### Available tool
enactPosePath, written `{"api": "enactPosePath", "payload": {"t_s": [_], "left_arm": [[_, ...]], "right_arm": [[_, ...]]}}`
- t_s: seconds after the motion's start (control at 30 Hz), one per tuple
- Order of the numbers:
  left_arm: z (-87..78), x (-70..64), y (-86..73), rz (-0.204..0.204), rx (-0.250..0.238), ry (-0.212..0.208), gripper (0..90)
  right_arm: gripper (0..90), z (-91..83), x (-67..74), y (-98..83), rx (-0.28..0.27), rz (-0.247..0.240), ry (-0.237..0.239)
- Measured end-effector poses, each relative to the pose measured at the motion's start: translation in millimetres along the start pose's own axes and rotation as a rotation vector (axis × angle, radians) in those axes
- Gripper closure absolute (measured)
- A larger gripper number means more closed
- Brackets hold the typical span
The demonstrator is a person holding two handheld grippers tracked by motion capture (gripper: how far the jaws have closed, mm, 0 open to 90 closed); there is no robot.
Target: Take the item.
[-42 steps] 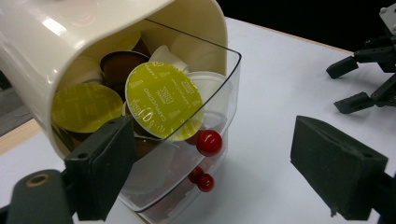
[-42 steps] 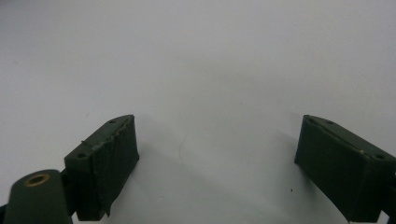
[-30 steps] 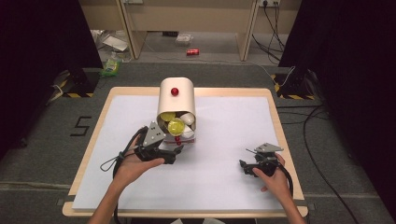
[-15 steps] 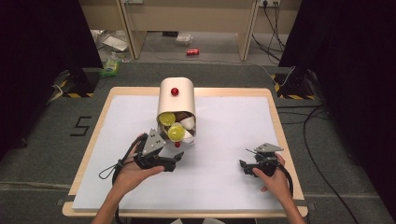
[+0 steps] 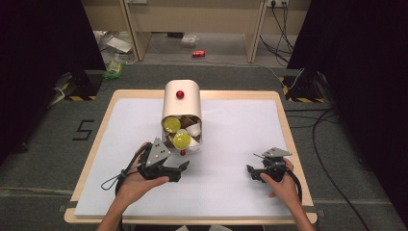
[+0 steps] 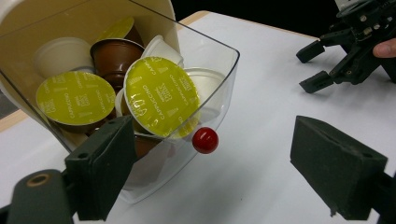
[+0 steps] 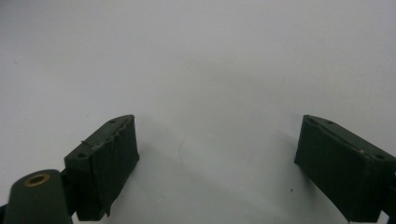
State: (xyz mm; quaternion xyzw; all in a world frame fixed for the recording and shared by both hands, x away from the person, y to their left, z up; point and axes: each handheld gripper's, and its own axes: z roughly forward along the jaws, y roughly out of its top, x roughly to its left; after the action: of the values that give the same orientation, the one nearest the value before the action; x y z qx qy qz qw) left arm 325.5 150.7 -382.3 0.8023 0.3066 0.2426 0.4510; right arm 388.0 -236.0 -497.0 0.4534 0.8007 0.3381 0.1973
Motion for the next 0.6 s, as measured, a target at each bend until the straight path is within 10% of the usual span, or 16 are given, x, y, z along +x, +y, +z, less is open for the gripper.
{"api": "enactPosePath", "payload": {"t_s": [0.6], "left_arm": [[-3.8, -6.6, -3.9, 0.003, 0.013, -0.010, 14.4]], "right_arm": [[13.2, 0.0, 0.0, 0.0, 0.001, 0.000, 0.000]]}}
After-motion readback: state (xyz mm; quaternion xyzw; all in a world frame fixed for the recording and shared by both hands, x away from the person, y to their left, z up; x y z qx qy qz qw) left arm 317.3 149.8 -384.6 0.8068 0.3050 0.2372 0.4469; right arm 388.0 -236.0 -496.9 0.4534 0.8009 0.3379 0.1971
